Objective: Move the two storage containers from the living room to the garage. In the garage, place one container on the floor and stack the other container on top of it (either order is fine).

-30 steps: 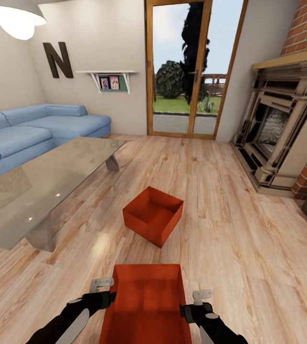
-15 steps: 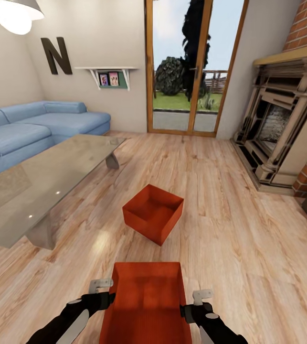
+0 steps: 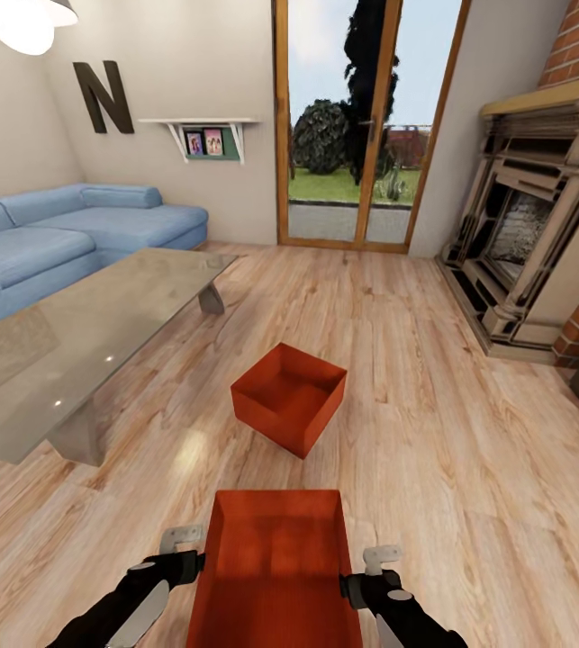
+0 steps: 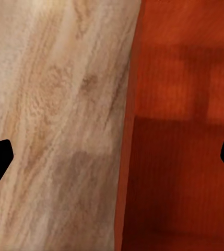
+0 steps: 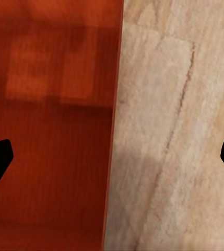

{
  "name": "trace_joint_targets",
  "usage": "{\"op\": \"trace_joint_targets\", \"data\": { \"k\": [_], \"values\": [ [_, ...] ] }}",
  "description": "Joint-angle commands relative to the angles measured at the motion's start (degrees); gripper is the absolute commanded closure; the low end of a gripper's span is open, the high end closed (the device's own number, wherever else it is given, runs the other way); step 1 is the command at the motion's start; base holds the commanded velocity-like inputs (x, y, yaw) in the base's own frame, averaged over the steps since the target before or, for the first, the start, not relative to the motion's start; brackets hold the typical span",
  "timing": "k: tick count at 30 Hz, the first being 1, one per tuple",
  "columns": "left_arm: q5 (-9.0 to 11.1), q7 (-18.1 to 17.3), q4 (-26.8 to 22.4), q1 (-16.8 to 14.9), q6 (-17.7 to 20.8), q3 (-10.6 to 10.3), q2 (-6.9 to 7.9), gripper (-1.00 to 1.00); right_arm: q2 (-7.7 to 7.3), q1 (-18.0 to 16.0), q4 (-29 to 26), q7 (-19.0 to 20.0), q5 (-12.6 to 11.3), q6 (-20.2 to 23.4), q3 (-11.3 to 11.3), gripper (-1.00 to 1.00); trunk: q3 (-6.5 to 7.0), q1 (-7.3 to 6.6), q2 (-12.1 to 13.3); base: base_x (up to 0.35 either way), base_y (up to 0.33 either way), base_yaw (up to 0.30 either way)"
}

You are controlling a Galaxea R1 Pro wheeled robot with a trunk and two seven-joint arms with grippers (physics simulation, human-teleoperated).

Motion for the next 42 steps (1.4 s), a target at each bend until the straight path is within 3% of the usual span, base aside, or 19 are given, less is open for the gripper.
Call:
{"op": "trace_joint_targets", "data": {
  "k": [1,5,9,12,20,28,42],
  "values": [
    [0.55,0.61,-0.14,-0.11,0.07,-0.32,0.07,-1.00,-0.05,-0.03,-0.12,-0.50,-0.56,0.30,0.49,-1.00,-0.11,-0.01,-0.02,0.000,0.000,0.000],
    [0.55,0.78,-0.37,-0.25,0.04,-0.47,-0.19,-1.00,-0.05,-0.03,-0.12,-0.50,-0.56,0.30,0.49,-1.00,-0.36,-0.01,-0.02,0.000,0.000,0.000],
    [0.46,0.88,-0.37,-0.29,0.02,-0.56,-2.29,-1.00,-0.05,-0.03,-0.12,-0.50,-0.56,0.28,0.49,-1.00,-0.59,-0.01,-0.02,0.000,0.000,0.000],
    [-0.45,0.90,-0.47,-0.30,0.01,-0.58,-2.97,-1.00,-0.05,-0.03,-0.12,-0.50,-0.56,0.27,0.49,-1.00,-0.75,-0.01,-0.02,0.000,0.000,0.000],
    [-2.78,0.83,-0.46,-0.30,0.01,-0.45,-3.27,-1.00,0.00,-0.03,0.08,-0.75,-0.61,0.55,0.47,-1.00,-1.15,-0.01,-0.02,0.000,0.000,0.000],
    [-3.00,0.88,-0.43,-0.30,0.08,-0.42,-3.29,-1.00,-0.05,-0.03,0.24,-3.42,-0.65,1.95,0.34,-1.00,-1.25,-0.01,-0.02,0.000,0.000,0.000],
    [-3.03,0.84,-0.48,-0.30,0.10,-0.41,-3.30,-1.00,-0.05,-0.03,0.32,-4.18,-0.71,2.29,0.26,-1.00,-1.76,-0.01,-0.02,0.000,0.000,0.000]
  ]
}}
